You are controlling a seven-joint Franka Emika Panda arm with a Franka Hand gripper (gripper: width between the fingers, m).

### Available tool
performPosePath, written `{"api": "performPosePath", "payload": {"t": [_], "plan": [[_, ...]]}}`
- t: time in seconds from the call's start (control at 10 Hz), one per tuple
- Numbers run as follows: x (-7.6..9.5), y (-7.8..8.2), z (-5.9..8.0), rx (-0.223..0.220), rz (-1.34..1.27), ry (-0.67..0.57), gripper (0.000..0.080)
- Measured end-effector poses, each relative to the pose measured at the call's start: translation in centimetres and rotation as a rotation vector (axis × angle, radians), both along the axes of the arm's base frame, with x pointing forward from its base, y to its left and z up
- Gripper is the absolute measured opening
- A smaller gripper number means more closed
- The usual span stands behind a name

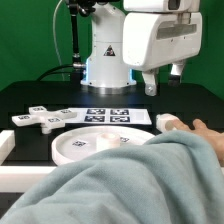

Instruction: Assemble round table

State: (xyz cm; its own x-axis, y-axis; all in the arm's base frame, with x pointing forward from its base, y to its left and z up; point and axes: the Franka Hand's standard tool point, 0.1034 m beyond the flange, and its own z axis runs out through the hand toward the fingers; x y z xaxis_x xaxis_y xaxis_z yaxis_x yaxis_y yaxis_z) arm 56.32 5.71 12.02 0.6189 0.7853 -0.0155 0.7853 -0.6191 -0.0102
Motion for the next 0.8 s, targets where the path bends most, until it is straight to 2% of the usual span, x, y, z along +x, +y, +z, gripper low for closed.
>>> {"api": "performPosePath", "payload": {"t": [0.8], "plan": [[0.00, 0.00, 0.00, 0.000, 0.000, 0.000, 0.0649]]}}
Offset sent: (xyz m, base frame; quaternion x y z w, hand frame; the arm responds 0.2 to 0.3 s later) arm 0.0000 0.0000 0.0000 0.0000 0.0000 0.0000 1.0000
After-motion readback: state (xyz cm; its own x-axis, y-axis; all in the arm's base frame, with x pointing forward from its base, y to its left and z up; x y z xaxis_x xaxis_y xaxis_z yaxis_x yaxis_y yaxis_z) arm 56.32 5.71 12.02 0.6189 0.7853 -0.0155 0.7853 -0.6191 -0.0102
